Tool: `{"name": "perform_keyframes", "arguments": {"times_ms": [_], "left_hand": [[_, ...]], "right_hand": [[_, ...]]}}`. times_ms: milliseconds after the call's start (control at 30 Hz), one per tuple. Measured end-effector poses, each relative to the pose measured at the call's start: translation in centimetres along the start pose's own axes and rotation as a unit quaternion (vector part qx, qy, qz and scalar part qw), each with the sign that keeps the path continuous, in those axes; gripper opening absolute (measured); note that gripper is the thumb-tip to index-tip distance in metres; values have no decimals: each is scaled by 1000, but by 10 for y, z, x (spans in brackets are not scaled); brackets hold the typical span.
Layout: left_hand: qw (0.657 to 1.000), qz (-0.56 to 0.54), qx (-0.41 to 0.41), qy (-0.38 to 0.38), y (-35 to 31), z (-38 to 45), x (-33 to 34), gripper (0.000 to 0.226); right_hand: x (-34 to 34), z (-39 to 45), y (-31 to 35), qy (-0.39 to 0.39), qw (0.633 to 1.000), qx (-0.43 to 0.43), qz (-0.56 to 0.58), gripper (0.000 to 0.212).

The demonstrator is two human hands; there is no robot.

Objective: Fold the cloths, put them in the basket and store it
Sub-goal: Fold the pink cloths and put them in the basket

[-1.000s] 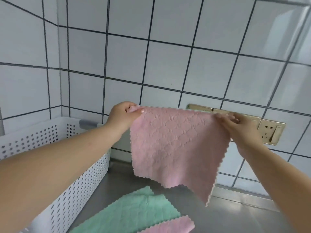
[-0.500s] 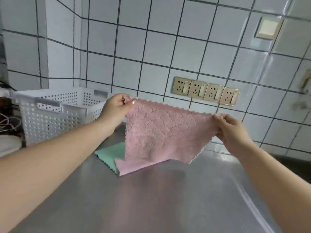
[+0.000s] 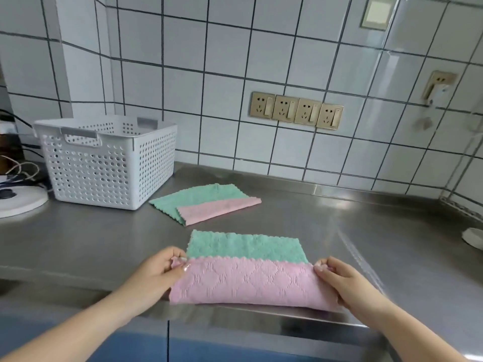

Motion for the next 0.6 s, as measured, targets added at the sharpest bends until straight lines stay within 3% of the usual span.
{"name": "perform_keyframes", "arguments": {"times_ms": [300,600], "left_hand": [[999,26,3,-36,1,78,2,19],[982,177,2,-59,24,138,-1,28]], "right_hand": [[-8,76,16,-140,986,12,-89,23],[4,150,4,-92,967,19,-235,17]]}}
Point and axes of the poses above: each hand's wrist, its own z-axis towards the middle knuckle, its own x-axis out of the palm, y = z × x, the point moved 2 cm from there along z, towards the middle knuckle, and after that the axes turned 14 degrees about -z, right-handed, at the moved point
